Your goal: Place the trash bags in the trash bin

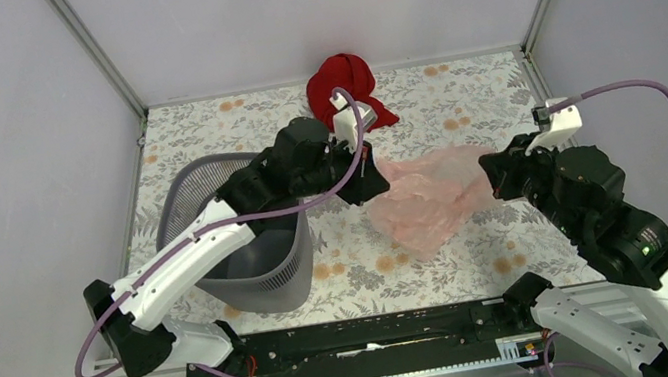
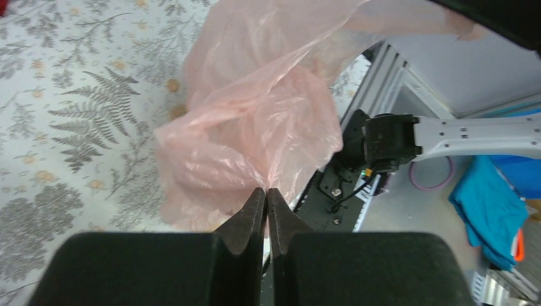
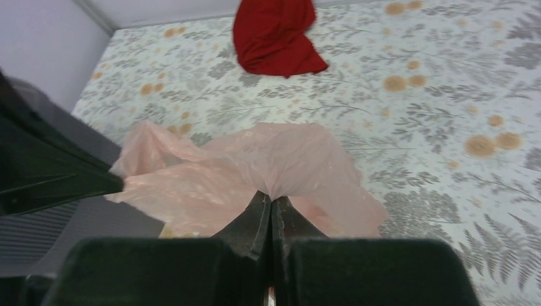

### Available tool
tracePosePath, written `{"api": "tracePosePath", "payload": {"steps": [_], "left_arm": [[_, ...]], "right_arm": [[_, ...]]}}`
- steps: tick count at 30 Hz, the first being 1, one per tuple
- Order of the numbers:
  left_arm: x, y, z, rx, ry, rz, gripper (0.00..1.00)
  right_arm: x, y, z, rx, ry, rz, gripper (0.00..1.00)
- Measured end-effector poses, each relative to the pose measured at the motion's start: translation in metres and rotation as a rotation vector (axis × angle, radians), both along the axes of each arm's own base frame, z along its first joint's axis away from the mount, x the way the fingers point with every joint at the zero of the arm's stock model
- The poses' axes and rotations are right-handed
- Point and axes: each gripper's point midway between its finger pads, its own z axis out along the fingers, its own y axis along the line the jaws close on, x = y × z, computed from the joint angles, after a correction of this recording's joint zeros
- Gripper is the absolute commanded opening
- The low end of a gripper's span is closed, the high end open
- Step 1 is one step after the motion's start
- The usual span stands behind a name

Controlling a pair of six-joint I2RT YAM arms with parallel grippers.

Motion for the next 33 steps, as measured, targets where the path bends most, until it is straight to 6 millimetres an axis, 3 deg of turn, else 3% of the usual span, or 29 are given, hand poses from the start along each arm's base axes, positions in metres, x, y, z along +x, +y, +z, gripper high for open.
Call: {"api": "tracePosePath", "payload": {"steps": [1,3,9,15,21,25,29,33], "left_arm": [[-0.002,-0.002,0.002,-0.01,0.008,-0.009,0.1],[-0.005,-0.006,0.004,-0.033,0.027,-0.026,0.21],[-0.008,-0.022,-0.004,-0.06,0.124,-0.039,0.69],[-0.009,-0.024,-0.014,-0.082,0.204,0.004,0.92],[-0.019,-0.017,0.002,-0.176,0.231,0.023,0.98],[-0.032,-0.022,0.015,-0.286,0.281,-0.025,0.99],[-0.045,-0.037,0.003,-0.314,0.354,-0.068,0.98],[-0.061,-0.059,-0.015,-0.274,0.366,-0.063,0.7]], "right_arm": [[-0.001,0.006,0.001,0.012,0.0,0.029,0.0],[-0.002,0.014,0.003,0.03,-0.001,0.068,0.0],[-0.006,0.023,0.004,0.062,0.011,0.116,0.0],[-0.006,0.021,0.005,0.084,0.017,0.091,0.0],[-0.004,0.012,0.003,0.14,0.04,0.002,0.0],[-0.005,0.008,0.005,0.198,0.038,-0.042,0.0],[-0.003,0.007,0.012,0.25,0.018,-0.066,0.0],[-0.001,0.01,0.016,0.283,0.011,-0.071,0.0]]}}
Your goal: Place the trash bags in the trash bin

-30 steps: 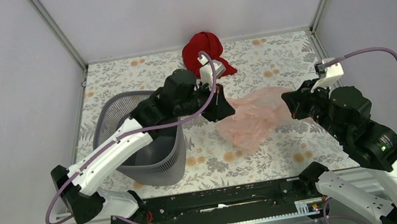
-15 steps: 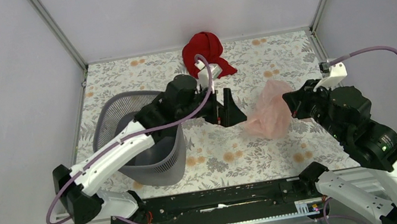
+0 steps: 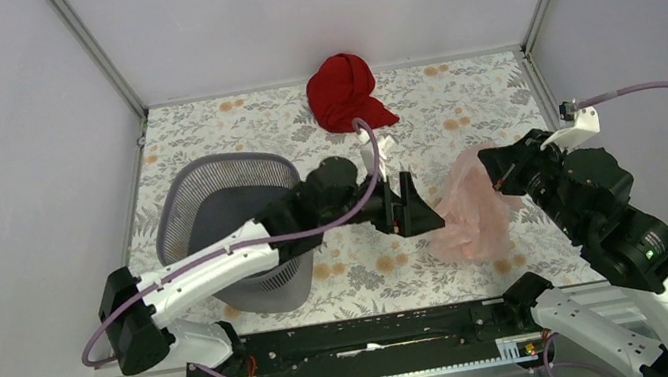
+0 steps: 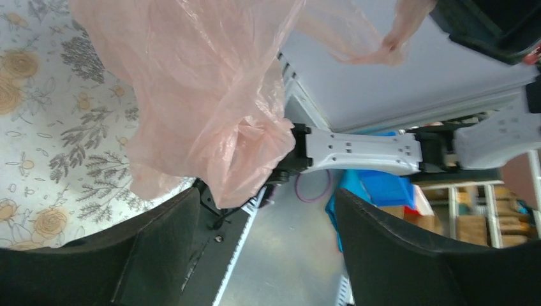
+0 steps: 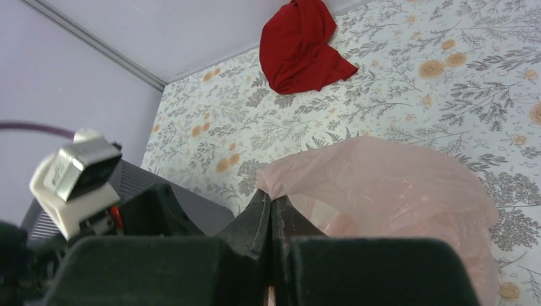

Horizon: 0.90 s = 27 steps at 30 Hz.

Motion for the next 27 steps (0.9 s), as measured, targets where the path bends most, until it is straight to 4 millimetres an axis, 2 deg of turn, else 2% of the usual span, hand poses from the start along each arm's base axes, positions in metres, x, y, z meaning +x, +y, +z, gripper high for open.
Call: {"api": "tracePosePath", "payload": {"steps": [1,3,4,7,9,13,16,19,21,23,24,27], "left_arm": [[-0.004,-0.004,-0.004,0.015,-0.001,0.019,0.65],[-0.012,-0.008,-0.005,0.002,0.0,0.049,0.64],[-0.016,-0.009,-0.005,-0.022,0.002,0.062,0.68],[-0.017,0.0,-0.013,-0.058,0.038,0.112,0.91],[-0.014,-0.002,-0.012,-0.079,0.065,0.13,0.99],[-0.013,-0.01,0.001,-0.149,0.101,0.132,0.99],[-0.011,-0.019,0.002,-0.173,0.115,0.124,0.97],[-0.004,-0.032,-0.008,-0.145,0.124,0.131,0.86],[0.006,-0.042,-0.017,-0.119,0.127,0.145,0.74],[0.018,-0.044,-0.026,-0.088,0.121,0.175,0.54],[0.03,-0.043,-0.034,-0.063,0.116,0.204,0.47],[0.045,-0.038,-0.04,-0.031,0.105,0.242,0.25]], "right_arm": [[0.001,0.001,0.001,0.006,-0.002,-0.001,0.0],[0.003,0.002,0.005,0.019,-0.005,-0.003,0.0],[0.004,0.003,0.007,0.024,-0.006,-0.004,0.0],[0.007,0.005,0.019,0.046,-0.028,-0.006,0.0],[0.009,0.005,0.028,0.058,-0.045,-0.01,0.0],[0.011,0.006,0.042,0.083,-0.08,-0.013,0.0],[0.011,0.007,0.045,0.092,-0.091,-0.012,0.0],[0.01,0.007,0.046,0.093,-0.094,-0.008,0.0],[0.009,0.007,0.047,0.097,-0.099,-0.003,0.0],[0.005,0.005,0.05,0.102,-0.109,-0.001,0.0],[0.003,0.004,0.051,0.103,-0.117,-0.001,0.0],[-0.003,0.0,0.055,0.103,-0.138,0.001,0.0]]}}
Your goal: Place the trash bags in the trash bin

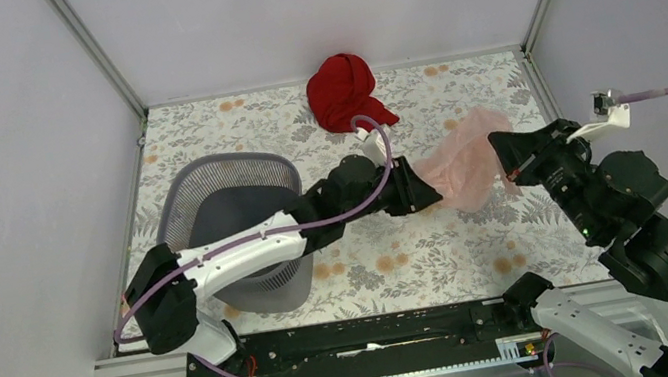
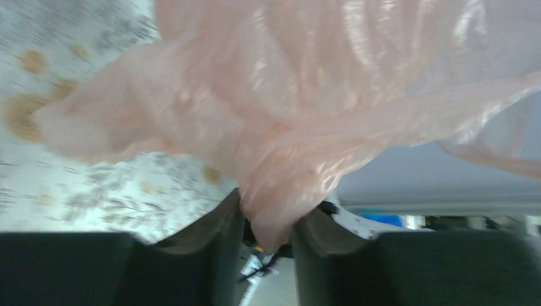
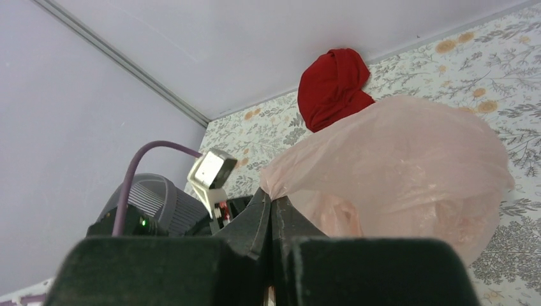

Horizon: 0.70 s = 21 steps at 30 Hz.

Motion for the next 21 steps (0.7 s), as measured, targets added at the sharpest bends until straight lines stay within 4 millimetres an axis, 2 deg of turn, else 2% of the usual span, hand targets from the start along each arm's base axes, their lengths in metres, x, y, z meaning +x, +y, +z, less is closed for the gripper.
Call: {"api": "tracePosePath", "payload": {"steps": [3,6,10,13,16,21], "left_arm": [[0.02,0.008,-0.001,0.063,-0.04,0.059,0.02],[0.039,0.02,0.009,0.169,-0.13,0.128,0.0],[0.055,0.05,0.032,0.308,-0.278,0.206,0.0],[0.053,0.079,0.048,0.4,-0.36,0.213,0.0],[0.047,0.096,0.056,0.431,-0.39,0.198,0.0],[0.026,0.097,0.047,0.365,-0.327,0.048,0.0]], "right_arm": [[-0.006,-0.005,0.003,-0.013,-0.025,0.0,0.0],[-0.01,-0.01,0.0,-0.05,-0.044,-0.004,0.01],[-0.01,-0.022,-0.013,-0.14,-0.038,-0.043,0.01],[-0.008,-0.036,-0.018,-0.226,-0.034,-0.099,0.01],[-0.006,-0.049,-0.025,-0.301,-0.016,-0.155,0.03],[-0.001,-0.053,-0.039,-0.374,0.01,-0.167,0.13]]}}
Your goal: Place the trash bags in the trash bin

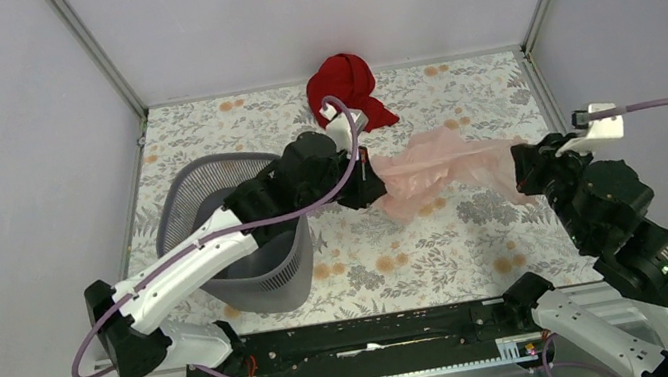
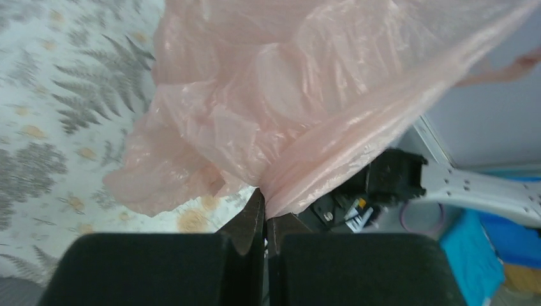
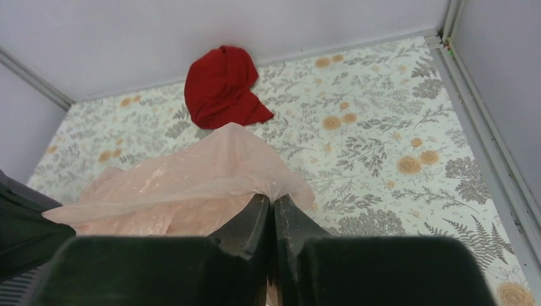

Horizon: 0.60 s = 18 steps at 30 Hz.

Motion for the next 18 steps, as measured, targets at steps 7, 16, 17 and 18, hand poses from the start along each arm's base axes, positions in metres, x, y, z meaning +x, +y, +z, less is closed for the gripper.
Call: {"api": "tracePosePath", "payload": {"steps": [7,16,17,18], "left_arm": [[-0.034,-0.01,-0.017,-0.098,0.234,-0.184,0.0],[-0.031,-0.015,-0.027,-0.224,0.483,-0.22,0.0],[-0.032,-0.016,-0.028,-0.223,0.497,-0.226,0.0],[-0.033,-0.017,-0.029,-0.223,0.507,-0.229,0.0]], "right_arm": [[0.015,0.029,-0.045,-0.085,0.163,0.105,0.41],[0.01,0.052,-0.057,-0.201,0.302,0.274,0.9],[0.007,0.054,-0.046,-0.201,0.274,0.305,0.9],[0.003,0.059,-0.034,-0.201,0.243,0.35,0.9]]}}
